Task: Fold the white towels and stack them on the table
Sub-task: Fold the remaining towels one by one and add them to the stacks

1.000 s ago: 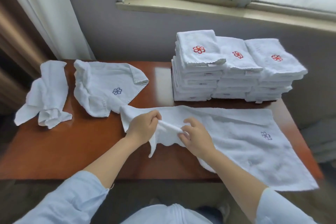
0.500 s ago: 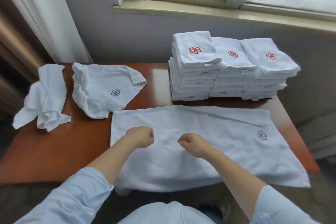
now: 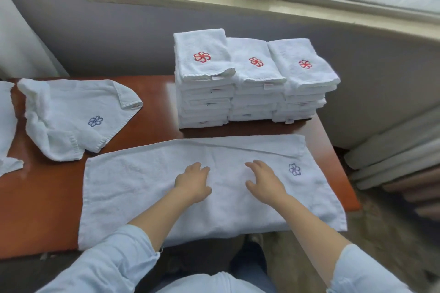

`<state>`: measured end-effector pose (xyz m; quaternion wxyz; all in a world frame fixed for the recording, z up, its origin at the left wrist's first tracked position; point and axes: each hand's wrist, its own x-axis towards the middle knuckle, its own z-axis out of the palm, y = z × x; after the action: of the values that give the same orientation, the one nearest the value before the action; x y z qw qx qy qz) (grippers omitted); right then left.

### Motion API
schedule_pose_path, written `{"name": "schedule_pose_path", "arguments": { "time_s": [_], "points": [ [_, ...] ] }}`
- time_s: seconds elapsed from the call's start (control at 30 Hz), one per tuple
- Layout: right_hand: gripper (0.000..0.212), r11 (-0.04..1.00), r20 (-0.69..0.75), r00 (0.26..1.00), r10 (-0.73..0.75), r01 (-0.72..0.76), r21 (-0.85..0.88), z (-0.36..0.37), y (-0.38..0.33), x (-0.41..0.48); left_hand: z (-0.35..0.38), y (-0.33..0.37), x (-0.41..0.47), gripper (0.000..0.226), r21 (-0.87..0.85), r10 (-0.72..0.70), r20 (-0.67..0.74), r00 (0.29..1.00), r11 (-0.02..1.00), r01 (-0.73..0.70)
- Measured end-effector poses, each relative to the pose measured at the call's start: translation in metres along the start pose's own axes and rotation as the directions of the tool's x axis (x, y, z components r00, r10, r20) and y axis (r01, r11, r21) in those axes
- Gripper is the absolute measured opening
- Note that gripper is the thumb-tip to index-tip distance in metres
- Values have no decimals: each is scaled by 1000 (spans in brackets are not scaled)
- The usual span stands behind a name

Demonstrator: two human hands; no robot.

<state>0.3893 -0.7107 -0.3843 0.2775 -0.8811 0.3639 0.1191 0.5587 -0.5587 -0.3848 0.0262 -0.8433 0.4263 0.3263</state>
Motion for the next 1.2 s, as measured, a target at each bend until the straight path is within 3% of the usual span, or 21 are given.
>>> {"name": "schedule_pose_path", "arguments": {
  "time_s": [0.13,0.23,0.4,0.7,0.8,0.87,0.93,1.07,1.2],
  "points": [
    [67,995,-25,999,-44,41,-92,-26,38,20,12,47,23,78,-43,-90,50,995,995,92],
    [73,977,38,996,-82,88,-192,-39,68,38,23,76,43,84,-48,-181,102,978,981,186],
    [76,931,161,973,-167,209,-297,-53,106,72,36,100,71,99,22,-295,66,953,955,294],
    [80,916,181,948,-261,303,-263,-84,133,132,8,98,116,111,-75,-272,40,962,959,274],
    [72,900,99,952,-290,307,-309,-91,136,144,-2,97,128,110,-75,-263,10,965,962,263],
    [59,895,2,949,-314,297,-334,-95,138,149,-4,101,130,103,-130,-286,-47,957,952,278],
    [46,889,-50,941,-334,297,-348,-98,138,153,-4,110,131,84,-215,-325,-204,924,935,281],
    [34,856,-56,912,-408,360,-371,-105,143,162,-7,133,135,43,-280,-267,-513,816,950,135],
    [26,823,-95,862,-498,435,-365,-123,142,165,-16,143,140,44,-183,-165,-581,797,981,70]
  ]
}}
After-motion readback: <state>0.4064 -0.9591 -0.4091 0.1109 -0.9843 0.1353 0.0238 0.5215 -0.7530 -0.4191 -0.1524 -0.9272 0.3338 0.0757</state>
